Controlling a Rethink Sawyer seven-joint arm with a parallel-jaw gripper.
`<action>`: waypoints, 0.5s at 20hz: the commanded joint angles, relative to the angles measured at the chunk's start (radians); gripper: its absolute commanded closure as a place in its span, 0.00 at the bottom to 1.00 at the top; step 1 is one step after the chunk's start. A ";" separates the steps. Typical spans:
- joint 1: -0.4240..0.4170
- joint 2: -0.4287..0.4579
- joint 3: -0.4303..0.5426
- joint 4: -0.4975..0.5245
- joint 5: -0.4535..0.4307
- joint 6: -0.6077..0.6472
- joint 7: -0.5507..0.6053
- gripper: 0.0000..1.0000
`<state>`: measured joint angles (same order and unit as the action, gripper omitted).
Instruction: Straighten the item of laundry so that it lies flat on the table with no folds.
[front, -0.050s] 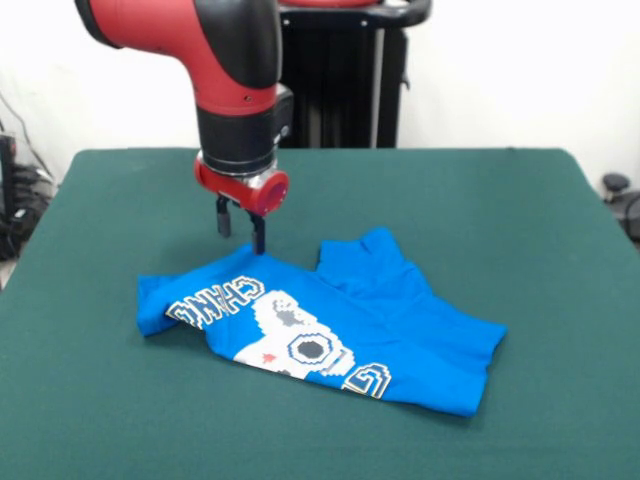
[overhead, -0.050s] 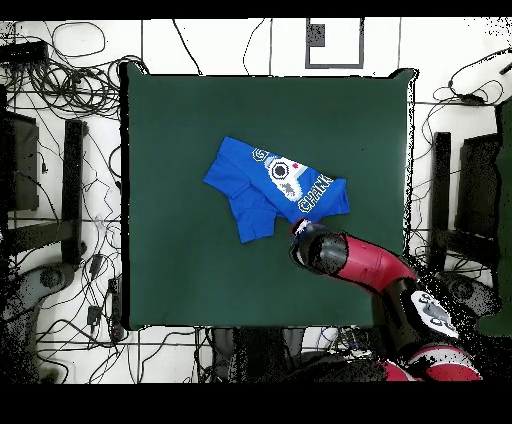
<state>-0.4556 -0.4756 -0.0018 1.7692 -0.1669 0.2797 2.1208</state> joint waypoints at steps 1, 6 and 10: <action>0.007 0.020 0.102 -0.090 0.055 0.163 0.037 0.00; 0.007 0.016 0.104 -0.082 0.051 0.158 0.046 0.00; 0.017 0.019 0.099 -0.072 0.048 0.131 0.065 0.00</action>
<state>-0.4611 -0.4781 -0.0018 1.7397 -0.1645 0.3431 2.1208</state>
